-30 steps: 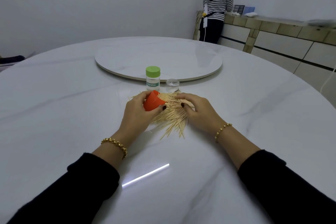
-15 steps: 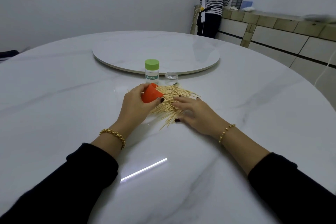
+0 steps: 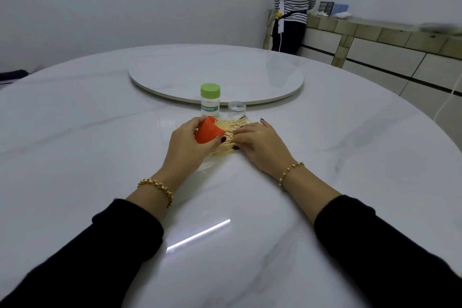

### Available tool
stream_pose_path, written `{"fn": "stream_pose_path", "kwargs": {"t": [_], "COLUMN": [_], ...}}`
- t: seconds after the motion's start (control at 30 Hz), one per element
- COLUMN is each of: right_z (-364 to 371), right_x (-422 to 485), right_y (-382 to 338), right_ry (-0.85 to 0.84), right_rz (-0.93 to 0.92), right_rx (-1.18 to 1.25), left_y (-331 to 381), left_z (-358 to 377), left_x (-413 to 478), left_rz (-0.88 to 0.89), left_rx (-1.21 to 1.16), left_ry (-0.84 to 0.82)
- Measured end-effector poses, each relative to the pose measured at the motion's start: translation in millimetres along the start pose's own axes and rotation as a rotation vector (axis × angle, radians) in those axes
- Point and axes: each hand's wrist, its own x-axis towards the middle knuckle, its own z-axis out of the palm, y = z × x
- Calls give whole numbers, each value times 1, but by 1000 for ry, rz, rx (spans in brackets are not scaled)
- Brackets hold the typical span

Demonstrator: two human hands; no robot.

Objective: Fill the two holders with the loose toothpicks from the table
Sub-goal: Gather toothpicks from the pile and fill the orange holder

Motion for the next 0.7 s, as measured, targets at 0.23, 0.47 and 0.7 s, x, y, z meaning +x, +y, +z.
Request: {"fn": "stream_pose_path", "kwargs": {"t": [0.23, 0.47, 0.7], "right_z": [6, 6, -2], "right_x": [8, 14, 19], "right_y": [3, 4, -6], "right_ry": [101, 280, 345], "right_rz": [46, 284, 522], "right_rx": [88, 369, 796], "left_y": [-2, -3, -2], "left_z": [1, 1, 2], "left_x": [1, 2, 2], "left_rz": [-13, -17, -19], "left_rx": [10, -9, 1], "left_ry": [27, 33, -9]}}
